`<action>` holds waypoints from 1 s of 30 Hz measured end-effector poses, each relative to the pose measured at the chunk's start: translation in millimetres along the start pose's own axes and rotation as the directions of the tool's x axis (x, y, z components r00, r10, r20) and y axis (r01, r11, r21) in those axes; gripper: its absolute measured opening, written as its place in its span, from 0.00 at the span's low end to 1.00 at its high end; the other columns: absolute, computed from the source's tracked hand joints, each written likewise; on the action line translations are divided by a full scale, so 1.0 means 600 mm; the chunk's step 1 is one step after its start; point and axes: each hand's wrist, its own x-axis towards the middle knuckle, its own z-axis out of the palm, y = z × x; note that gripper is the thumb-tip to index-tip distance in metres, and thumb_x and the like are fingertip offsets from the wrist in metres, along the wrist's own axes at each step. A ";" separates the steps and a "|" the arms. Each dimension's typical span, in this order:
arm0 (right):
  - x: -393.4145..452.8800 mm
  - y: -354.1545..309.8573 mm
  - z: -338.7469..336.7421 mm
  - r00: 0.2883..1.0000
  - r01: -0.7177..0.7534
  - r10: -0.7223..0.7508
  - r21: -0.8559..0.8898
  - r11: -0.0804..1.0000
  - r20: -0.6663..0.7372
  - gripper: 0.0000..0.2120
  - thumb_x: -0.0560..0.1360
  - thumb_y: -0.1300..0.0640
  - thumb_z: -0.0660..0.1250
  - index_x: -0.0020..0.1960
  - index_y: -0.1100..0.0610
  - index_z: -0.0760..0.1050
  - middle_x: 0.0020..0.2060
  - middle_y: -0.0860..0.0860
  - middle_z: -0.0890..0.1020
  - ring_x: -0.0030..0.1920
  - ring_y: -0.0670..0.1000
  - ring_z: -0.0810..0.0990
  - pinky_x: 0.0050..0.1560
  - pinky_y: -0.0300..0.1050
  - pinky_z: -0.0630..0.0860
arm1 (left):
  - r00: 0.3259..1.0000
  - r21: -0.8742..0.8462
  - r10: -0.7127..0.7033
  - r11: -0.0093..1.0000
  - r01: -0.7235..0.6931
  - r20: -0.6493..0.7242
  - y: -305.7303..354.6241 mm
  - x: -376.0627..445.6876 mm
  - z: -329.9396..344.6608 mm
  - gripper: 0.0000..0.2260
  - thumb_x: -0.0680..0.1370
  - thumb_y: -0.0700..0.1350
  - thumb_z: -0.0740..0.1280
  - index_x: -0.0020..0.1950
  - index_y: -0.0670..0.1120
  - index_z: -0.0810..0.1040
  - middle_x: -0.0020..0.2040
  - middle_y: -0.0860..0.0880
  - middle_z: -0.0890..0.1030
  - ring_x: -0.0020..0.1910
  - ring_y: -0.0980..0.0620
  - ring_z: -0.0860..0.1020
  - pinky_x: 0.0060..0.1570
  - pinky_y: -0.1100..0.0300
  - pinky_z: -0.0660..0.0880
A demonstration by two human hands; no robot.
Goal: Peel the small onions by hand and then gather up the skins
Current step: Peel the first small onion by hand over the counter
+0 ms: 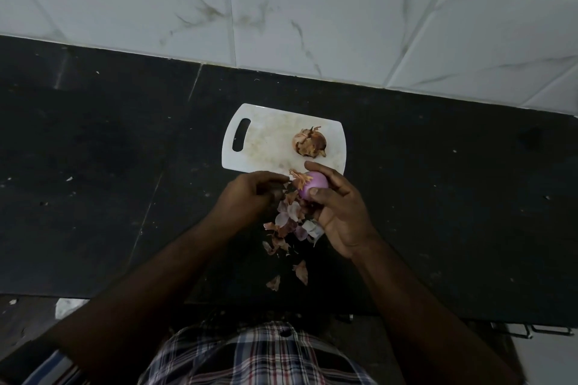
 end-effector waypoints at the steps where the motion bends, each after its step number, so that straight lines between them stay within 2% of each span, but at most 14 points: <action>1: -0.001 0.000 -0.001 1.000 -0.009 0.009 0.003 1.000 -0.003 0.20 0.68 0.65 0.69 0.59 0.55 0.81 0.58 0.57 0.82 0.53 0.56 0.82 0.48 0.46 0.82 | 1.000 -0.079 0.003 0.997 -0.005 -0.026 0.011 -0.007 -0.001 0.10 0.83 0.44 0.65 0.55 0.60 0.79 0.47 0.55 0.86 0.44 0.61 0.83 0.44 0.62 0.80; 2: -0.002 0.000 -0.001 1.000 -0.014 0.014 -0.001 1.000 -0.001 0.20 0.68 0.65 0.69 0.59 0.55 0.80 0.58 0.59 0.81 0.53 0.56 0.82 0.47 0.45 0.82 | 0.999 -0.167 0.002 0.986 -0.010 -0.049 0.019 -0.012 -0.001 0.08 0.84 0.50 0.62 0.57 0.58 0.80 0.46 0.53 0.86 0.43 0.61 0.83 0.40 0.65 0.78; 3: -0.002 0.001 -0.002 1.000 -0.015 0.015 -0.009 1.000 0.005 0.20 0.68 0.65 0.69 0.60 0.55 0.80 0.59 0.59 0.80 0.52 0.55 0.82 0.45 0.44 0.81 | 0.998 -0.237 0.008 0.971 -0.022 -0.060 0.028 -0.015 0.000 0.11 0.83 0.54 0.61 0.59 0.55 0.80 0.46 0.51 0.86 0.43 0.60 0.84 0.38 0.67 0.77; 5: -0.004 0.001 0.000 1.000 -0.015 0.015 -0.015 1.000 0.021 0.20 0.69 0.65 0.69 0.60 0.55 0.80 0.57 0.59 0.81 0.51 0.54 0.83 0.44 0.43 0.80 | 0.995 -0.288 0.076 0.953 -0.090 -0.059 0.037 -0.018 0.003 0.14 0.79 0.53 0.66 0.63 0.51 0.81 0.50 0.51 0.85 0.46 0.59 0.83 0.40 0.69 0.76; 8: -0.003 0.002 -0.001 1.000 -0.010 0.011 -0.060 0.998 0.020 0.20 0.68 0.65 0.70 0.59 0.53 0.81 0.56 0.57 0.82 0.53 0.54 0.82 0.47 0.45 0.80 | 0.965 -0.069 0.235 0.967 -0.244 -0.115 0.038 -0.018 0.003 0.12 0.74 0.46 0.76 0.56 0.55 0.83 0.52 0.54 0.82 0.49 0.57 0.81 0.47 0.62 0.79; 11: -0.002 0.005 -0.007 0.999 -0.011 0.015 -0.123 0.992 0.030 0.21 0.69 0.64 0.71 0.60 0.50 0.81 0.57 0.57 0.83 0.55 0.56 0.82 0.52 0.50 0.80 | 0.912 0.074 0.388 0.922 -0.381 -0.131 0.043 -0.019 -0.001 0.09 0.73 0.42 0.77 0.52 0.52 0.85 0.50 0.55 0.83 0.50 0.58 0.81 0.49 0.60 0.79; 13: -0.003 0.006 -0.010 0.999 0.004 0.003 -0.171 0.985 0.040 0.22 0.69 0.64 0.71 0.62 0.51 0.80 0.57 0.57 0.83 0.56 0.57 0.82 0.58 0.56 0.79 | 0.888 0.183 0.446 0.887 -0.424 -0.108 0.048 -0.022 -0.004 0.07 0.74 0.42 0.76 0.51 0.49 0.86 0.48 0.54 0.84 0.49 0.57 0.81 0.47 0.57 0.79; 16: -0.005 0.005 -0.010 0.998 0.048 -0.040 -0.226 0.973 0.040 0.22 0.69 0.64 0.71 0.62 0.52 0.80 0.57 0.56 0.84 0.57 0.57 0.83 0.58 0.55 0.80 | 0.881 0.339 0.467 0.843 -0.417 -0.077 0.053 -0.019 -0.003 0.04 0.75 0.41 0.74 0.49 0.47 0.85 0.45 0.52 0.83 0.46 0.53 0.80 0.45 0.52 0.78; 17: -0.006 0.004 -0.009 0.998 0.064 -0.057 -0.238 0.969 0.036 0.22 0.69 0.64 0.72 0.62 0.53 0.80 0.57 0.55 0.84 0.57 0.57 0.83 0.57 0.54 0.80 | 0.889 0.359 0.452 0.844 -0.399 -0.075 0.056 -0.018 0.000 0.04 0.76 0.40 0.74 0.49 0.46 0.85 0.46 0.52 0.83 0.45 0.54 0.79 0.44 0.54 0.78; 20: -0.006 0.003 -0.007 0.993 0.117 -0.115 -0.291 0.949 0.024 0.22 0.68 0.64 0.72 0.61 0.52 0.80 0.57 0.53 0.83 0.58 0.57 0.82 0.56 0.53 0.81 | 0.932 0.317 0.348 0.899 -0.303 -0.096 0.065 -0.016 0.009 0.03 0.77 0.40 0.72 0.49 0.47 0.83 0.46 0.56 0.78 0.43 0.59 0.75 0.41 0.72 0.69; 21: -0.006 0.003 -0.007 0.991 0.135 -0.135 -0.310 0.941 0.019 0.21 0.68 0.64 0.72 0.60 0.52 0.80 0.57 0.52 0.83 0.58 0.56 0.82 0.56 0.54 0.81 | 0.951 0.279 0.292 0.926 -0.254 -0.100 0.067 -0.015 0.010 0.03 0.77 0.41 0.72 0.48 0.48 0.82 0.45 0.58 0.76 0.43 0.60 0.75 0.40 0.73 0.68; 26: -0.004 0.003 -0.002 0.970 0.225 -0.243 -0.448 0.865 0.017 0.20 0.68 0.63 0.71 0.58 0.51 0.80 0.55 0.50 0.83 0.57 0.52 0.82 0.54 0.50 0.82 | 0.990 0.059 0.084 0.995 -0.077 -0.117 0.080 -0.017 0.024 0.04 0.79 0.40 0.70 0.45 0.46 0.81 0.49 0.54 0.80 0.41 0.55 0.81 0.41 0.55 0.77; 28: -0.006 0.002 -0.001 0.957 0.267 -0.290 -0.483 0.834 0.028 0.20 0.67 0.64 0.70 0.58 0.54 0.79 0.54 0.51 0.83 0.56 0.51 0.82 0.53 0.47 0.82 | 0.986 0.021 0.006 1.000 -0.002 -0.166 0.076 -0.012 0.023 0.05 0.79 0.39 0.68 0.45 0.48 0.80 0.52 0.52 0.81 0.40 0.52 0.81 0.36 0.55 0.76; 30: -0.012 0.003 -0.004 0.941 0.311 -0.335 -0.487 0.816 0.041 0.18 0.67 0.68 0.71 0.56 0.60 0.79 0.51 0.51 0.83 0.53 0.48 0.82 0.51 0.43 0.80 | 0.945 -0.062 -0.106 0.994 0.092 -0.309 0.068 0.000 -0.002 0.07 0.81 0.40 0.65 0.46 0.51 0.78 0.53 0.49 0.80 0.43 0.51 0.80 0.35 0.59 0.74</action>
